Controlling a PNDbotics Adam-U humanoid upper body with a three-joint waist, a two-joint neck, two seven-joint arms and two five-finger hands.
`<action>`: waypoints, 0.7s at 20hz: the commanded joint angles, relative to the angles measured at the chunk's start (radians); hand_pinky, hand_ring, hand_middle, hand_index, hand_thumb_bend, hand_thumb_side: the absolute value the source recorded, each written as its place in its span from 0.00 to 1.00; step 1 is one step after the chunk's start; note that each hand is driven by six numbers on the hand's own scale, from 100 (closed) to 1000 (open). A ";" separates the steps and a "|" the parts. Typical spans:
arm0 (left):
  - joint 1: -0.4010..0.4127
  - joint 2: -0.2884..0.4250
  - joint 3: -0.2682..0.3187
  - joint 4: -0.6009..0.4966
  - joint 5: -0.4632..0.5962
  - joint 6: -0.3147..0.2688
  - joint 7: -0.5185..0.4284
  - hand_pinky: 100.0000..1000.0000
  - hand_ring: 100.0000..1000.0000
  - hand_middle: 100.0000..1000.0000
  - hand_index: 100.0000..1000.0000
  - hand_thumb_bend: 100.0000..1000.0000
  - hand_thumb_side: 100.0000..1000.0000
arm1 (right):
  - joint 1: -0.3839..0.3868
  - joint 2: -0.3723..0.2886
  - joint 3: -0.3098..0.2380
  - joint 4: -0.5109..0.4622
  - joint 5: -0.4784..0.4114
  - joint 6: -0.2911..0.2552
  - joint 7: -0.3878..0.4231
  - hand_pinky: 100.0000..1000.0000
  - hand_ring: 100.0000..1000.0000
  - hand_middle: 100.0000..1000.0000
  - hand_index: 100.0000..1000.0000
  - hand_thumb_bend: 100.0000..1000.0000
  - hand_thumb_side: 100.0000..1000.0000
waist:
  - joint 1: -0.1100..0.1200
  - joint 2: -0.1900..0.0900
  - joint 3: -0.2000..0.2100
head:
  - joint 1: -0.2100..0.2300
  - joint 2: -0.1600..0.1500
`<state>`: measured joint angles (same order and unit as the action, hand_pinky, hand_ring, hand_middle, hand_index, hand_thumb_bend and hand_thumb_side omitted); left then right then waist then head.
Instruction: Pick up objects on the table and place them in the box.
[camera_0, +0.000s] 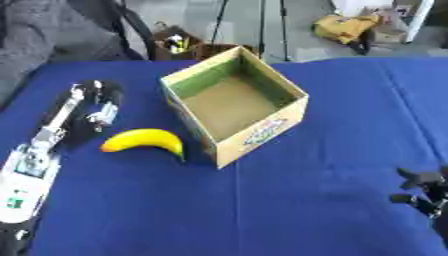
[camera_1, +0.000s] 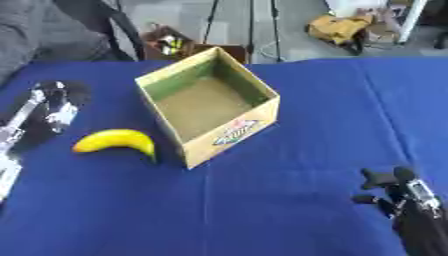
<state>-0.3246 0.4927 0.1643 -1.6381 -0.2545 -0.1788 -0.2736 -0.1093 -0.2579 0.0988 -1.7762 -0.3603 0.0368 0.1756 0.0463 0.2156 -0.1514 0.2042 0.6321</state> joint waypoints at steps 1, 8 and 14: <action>-0.034 0.094 -0.007 0.000 -0.054 0.002 -0.053 0.72 0.64 0.61 0.76 0.05 0.42 | -0.006 -0.009 -0.002 -0.011 0.007 0.005 0.000 0.61 0.96 0.49 0.58 0.00 0.75 | -0.003 -0.017 0.000 | -0.002 -0.009; -0.081 0.144 -0.009 0.004 -0.178 -0.010 -0.177 0.73 0.64 0.60 0.75 0.27 0.40 | -0.004 -0.008 -0.001 -0.010 0.011 0.009 0.002 0.61 0.96 0.49 0.58 0.00 0.75 | -0.004 -0.018 -0.003 | -0.004 -0.024; -0.111 0.145 -0.024 0.025 -0.283 0.015 -0.218 0.70 0.61 0.57 0.74 0.42 0.46 | -0.006 -0.009 0.002 -0.009 0.012 0.011 0.004 0.61 0.96 0.49 0.58 0.00 0.75 | -0.004 -0.018 -0.002 | -0.002 -0.032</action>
<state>-0.4179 0.5984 0.1420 -1.6072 -0.5160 -0.1704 -0.4876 -0.1068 -0.2579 0.0996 -1.7760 -0.3529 0.0461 0.1788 0.0434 0.2141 -0.1536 0.2014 0.6127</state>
